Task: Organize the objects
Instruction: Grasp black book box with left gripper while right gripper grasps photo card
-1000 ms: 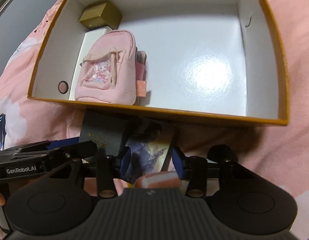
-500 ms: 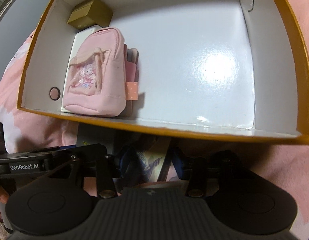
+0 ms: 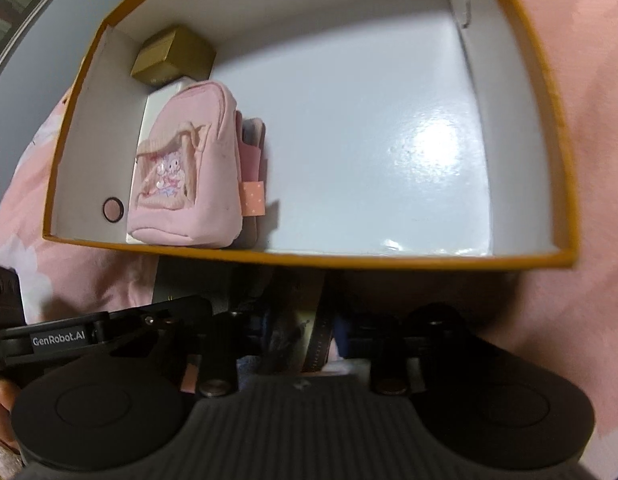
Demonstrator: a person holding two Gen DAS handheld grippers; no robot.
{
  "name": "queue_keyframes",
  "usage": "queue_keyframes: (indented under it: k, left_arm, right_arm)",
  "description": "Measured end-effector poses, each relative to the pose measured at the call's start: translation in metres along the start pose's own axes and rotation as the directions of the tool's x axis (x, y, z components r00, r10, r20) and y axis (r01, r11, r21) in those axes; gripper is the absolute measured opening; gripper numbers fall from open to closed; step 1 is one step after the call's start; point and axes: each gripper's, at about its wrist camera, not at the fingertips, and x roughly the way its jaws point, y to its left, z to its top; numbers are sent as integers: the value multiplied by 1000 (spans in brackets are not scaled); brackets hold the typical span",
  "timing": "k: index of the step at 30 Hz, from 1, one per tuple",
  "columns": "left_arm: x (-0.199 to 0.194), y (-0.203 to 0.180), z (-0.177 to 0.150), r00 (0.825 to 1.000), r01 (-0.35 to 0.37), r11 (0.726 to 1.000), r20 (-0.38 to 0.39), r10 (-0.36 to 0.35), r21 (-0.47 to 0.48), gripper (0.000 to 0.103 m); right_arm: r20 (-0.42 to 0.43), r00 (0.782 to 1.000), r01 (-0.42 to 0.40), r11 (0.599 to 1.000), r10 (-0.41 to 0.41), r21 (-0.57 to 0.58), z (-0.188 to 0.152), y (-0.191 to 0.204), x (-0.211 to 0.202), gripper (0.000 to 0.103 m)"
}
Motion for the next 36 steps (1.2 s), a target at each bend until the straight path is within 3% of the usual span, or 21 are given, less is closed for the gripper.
queue_keyframes:
  k: [6, 7, 8, 10, 11, 15, 17, 20, 24, 26, 31, 33, 36]
  left_arm:
    - [-30, -6, -12, 997, -46, 998, 66, 43, 50, 50]
    - [-35, -7, -13, 996, -58, 997, 74, 54, 55, 49]
    - [-40, -8, -15, 995, -70, 996, 78, 65, 62, 48]
    - [-49, -14, -18, 991, -104, 990, 90, 96, 93, 48]
    - [-52, -17, -20, 989, -121, 987, 95, 111, 110, 47]
    - [-56, -21, -25, 977, -198, 967, 110, 182, 160, 47]
    - [-56, -14, -25, 978, -201, 967, 93, 188, 159, 47]
    - [-42, -15, -19, 979, -199, 969, 84, 188, 146, 47]
    - [-46, -11, -15, 981, -187, 974, 72, 179, 128, 47]
    - [-47, -7, -14, 983, -178, 977, 66, 172, 114, 47]
    - [-47, -7, -16, 983, -177, 978, 63, 170, 112, 47]
    - [-45, -6, -14, 984, -173, 979, 60, 167, 105, 47]
    - [-41, -4, -12, 986, -161, 983, 55, 157, 86, 48]
  right_arm:
    - [16, 997, -74, 995, 73, 68, -3, -4, -11, 21]
    - [18, 995, -95, 993, 94, 76, -4, -4, -13, 11]
    - [7, 988, -154, 983, 154, 96, -4, -4, -12, 0]
    - [-35, 963, -258, 955, 266, 142, -5, 0, -5, 0]
    - [-46, 964, -256, 958, 263, 127, -6, 5, -3, 1]
    - [-6, 992, -127, 992, 127, 18, -7, 22, -3, 7]
    - [7, 998, -61, 998, 61, 1, -6, 22, -6, 27]
    - [-14, 1000, -12, 1000, 12, -7, -2, 18, -6, 36]
    - [-74, 997, 14, 1000, -16, -25, 7, 12, 11, 40]
    - [-103, 995, 0, 1000, -3, -25, 13, 12, 21, 51]
    - [-171, 985, -30, 998, 20, -55, 20, 16, 41, 65]
    - [-191, 981, -45, 997, 32, -64, 22, 18, 48, 65]
    - [-188, 981, -54, 996, 40, -71, 21, 22, 50, 56]
